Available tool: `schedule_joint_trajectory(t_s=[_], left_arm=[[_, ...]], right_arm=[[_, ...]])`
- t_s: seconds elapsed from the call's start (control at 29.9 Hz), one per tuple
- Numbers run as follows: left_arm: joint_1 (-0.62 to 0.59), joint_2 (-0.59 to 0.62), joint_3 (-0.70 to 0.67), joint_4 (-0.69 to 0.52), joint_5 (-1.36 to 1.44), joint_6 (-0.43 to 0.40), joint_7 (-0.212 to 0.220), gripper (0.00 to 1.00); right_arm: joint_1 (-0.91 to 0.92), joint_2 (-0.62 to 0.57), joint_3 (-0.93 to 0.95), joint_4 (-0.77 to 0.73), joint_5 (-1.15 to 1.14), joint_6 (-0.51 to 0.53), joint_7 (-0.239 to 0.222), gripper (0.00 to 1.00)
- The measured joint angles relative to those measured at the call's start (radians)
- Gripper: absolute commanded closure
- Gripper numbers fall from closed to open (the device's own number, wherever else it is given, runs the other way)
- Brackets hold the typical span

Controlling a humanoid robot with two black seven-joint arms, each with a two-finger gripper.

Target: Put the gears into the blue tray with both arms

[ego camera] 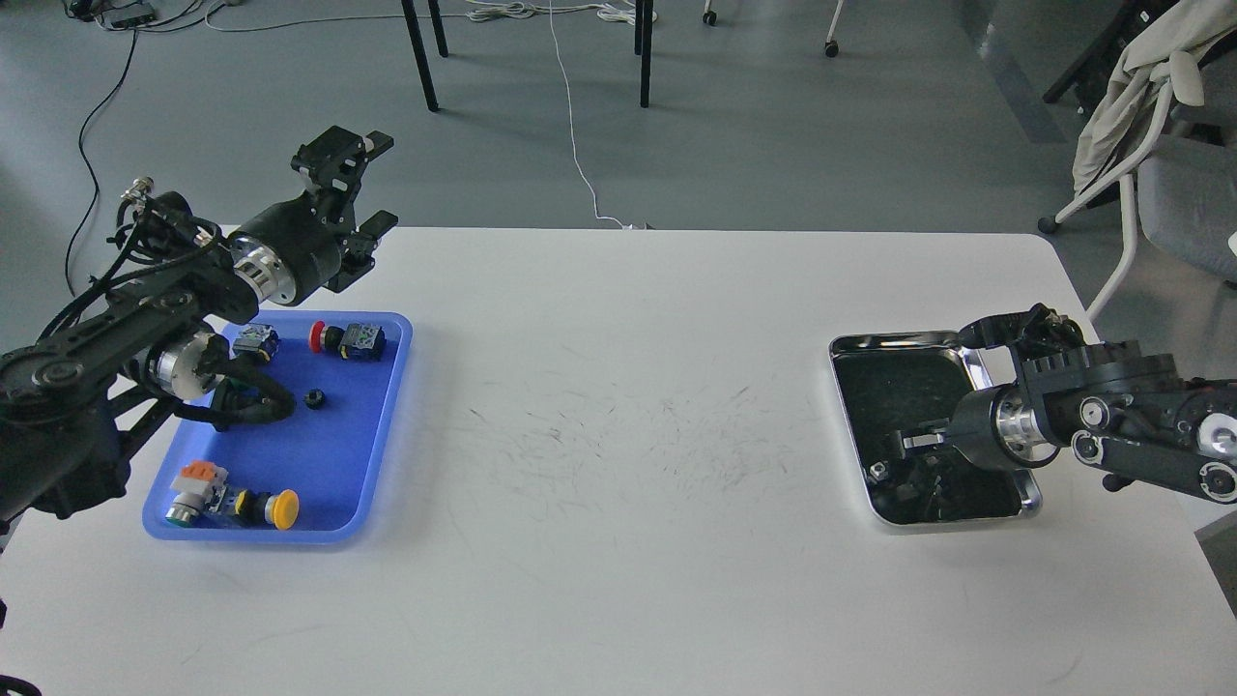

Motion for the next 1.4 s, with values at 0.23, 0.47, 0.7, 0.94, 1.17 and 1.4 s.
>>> schedule_joint_trajectory(t_s=[0.23, 0.47, 0.7, 0.94, 1.17, 1.4], left_arm=[[0.000, -0.002, 0.000, 0.000, 0.000, 0.000, 0.000, 0.02], [0.000, -0.003, 0.000, 0.000, 0.000, 0.000, 0.001, 0.02], [-0.001, -0.002, 0.000, 0.001, 0.000, 0.000, 0.001, 0.02], [-0.007, 0.000, -0.002, 0.001, 0.000, 0.000, 0.001, 0.02], [-0.013, 0.003, -0.008, 0.001, 0.000, 0.001, 0.003, 0.02], [-0.015, 0.003, -0.012, 0.003, 0.000, 0.002, 0.002, 0.02]], right_arm=[[0.031, -0.004, -0.001, 0.003, 0.000, 0.001, -0.001, 0.98], [0.148, -0.030, 0.008, 0.046, 0.014, -0.001, 0.001, 0.98], [0.316, -0.023, 0.014, 0.151, 0.154, -0.003, 0.006, 0.98], [0.367, 0.158, 0.007, 0.175, 0.269, -0.056, 0.020, 0.98], [0.351, 0.413, -0.065, 0.133, 0.282, -0.189, 0.078, 0.98], [0.321, 0.632, -0.075, -0.022, 0.453, -0.213, 0.094, 0.98]])
